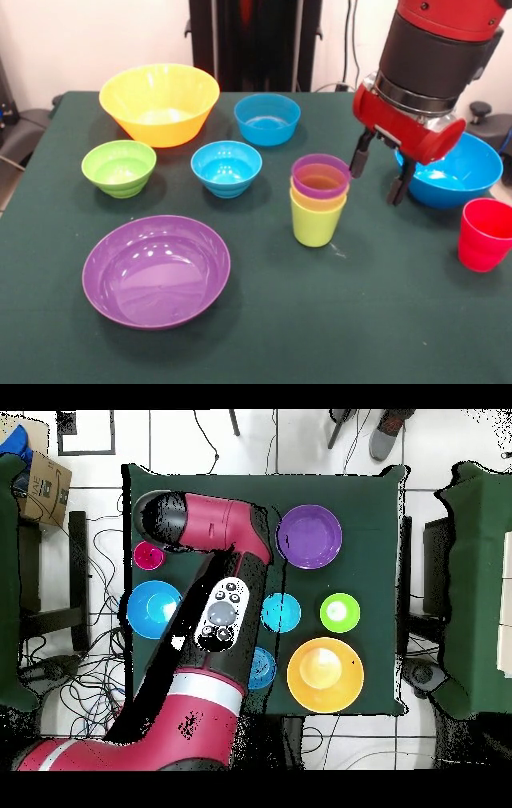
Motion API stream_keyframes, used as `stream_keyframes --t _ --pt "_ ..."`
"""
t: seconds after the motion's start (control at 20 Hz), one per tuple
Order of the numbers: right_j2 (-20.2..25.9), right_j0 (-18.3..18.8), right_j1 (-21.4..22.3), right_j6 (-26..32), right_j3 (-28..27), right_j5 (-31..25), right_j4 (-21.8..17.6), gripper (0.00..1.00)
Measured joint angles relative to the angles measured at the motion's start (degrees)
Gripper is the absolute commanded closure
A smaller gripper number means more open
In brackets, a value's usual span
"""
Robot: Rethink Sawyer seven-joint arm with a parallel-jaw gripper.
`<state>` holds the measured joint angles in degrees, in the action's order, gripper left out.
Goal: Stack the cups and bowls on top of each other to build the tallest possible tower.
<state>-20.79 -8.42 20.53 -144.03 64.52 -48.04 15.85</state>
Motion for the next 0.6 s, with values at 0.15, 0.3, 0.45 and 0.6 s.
stream_keyframes --t 0.15,0.3,0.45,0.6 --pt "2.19 0.64 -0.01 0.0 0.0 -0.11 0.0 0.0" --pt "4.13 1.18 -0.01 0.0 0.01 -0.11 -0.01 0.0" --pt "6.77 1.82 0.01 0.0 0.01 -0.11 -0.01 0.0" --pt "8.85 2.41 0.03 0.0 0.02 -0.11 -0.01 0.0"
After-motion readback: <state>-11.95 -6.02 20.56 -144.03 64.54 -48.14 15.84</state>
